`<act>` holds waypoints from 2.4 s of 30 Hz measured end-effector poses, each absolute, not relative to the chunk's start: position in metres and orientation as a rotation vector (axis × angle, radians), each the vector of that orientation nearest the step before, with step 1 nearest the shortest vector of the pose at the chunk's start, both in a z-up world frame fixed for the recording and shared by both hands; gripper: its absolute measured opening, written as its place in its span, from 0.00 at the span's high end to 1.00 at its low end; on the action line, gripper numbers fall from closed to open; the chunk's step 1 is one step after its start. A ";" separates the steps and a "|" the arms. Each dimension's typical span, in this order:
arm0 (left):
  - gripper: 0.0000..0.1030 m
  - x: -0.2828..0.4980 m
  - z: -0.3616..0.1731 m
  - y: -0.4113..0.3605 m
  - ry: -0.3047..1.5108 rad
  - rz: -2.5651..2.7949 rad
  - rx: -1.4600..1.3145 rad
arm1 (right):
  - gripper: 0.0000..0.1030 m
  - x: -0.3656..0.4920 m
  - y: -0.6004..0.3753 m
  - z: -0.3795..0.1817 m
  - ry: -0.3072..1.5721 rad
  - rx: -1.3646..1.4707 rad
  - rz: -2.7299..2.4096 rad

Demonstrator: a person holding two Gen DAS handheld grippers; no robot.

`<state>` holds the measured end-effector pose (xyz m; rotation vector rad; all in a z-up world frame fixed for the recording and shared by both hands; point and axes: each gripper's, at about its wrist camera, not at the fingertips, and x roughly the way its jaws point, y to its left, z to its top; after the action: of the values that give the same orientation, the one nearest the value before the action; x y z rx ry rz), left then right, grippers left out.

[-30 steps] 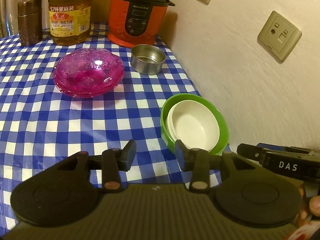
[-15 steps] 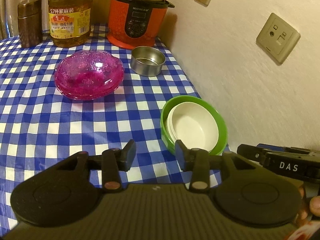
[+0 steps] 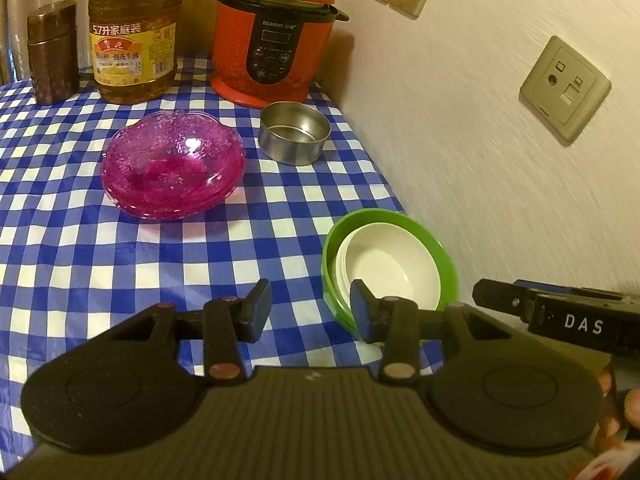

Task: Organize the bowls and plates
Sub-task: 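Move both tools toward the small steel bowl by the rice cooker, then close both tools on the steel bowl rim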

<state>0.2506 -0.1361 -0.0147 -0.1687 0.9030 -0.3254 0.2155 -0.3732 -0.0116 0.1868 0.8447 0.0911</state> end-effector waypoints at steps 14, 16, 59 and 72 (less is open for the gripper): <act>0.62 0.327 -0.012 -0.125 0.892 -0.344 -0.207 | 0.48 0.291 -0.356 -0.002 0.817 0.180 0.128; 0.62 0.345 -0.011 -0.124 0.883 -0.350 -0.208 | 0.48 0.308 -0.355 -0.002 0.813 0.181 0.131; 0.82 0.593 -0.104 -0.159 1.009 -0.385 -0.096 | 0.78 0.553 -0.361 -0.111 0.930 0.309 0.121; 0.94 0.596 -0.112 -0.170 1.034 -0.354 -0.041 | 0.91 0.558 -0.355 -0.118 0.944 0.315 0.122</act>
<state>0.5962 -0.1699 -0.1118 -0.0405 1.0342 -0.3544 0.5579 -0.3548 -0.1181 0.3148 0.9441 0.1216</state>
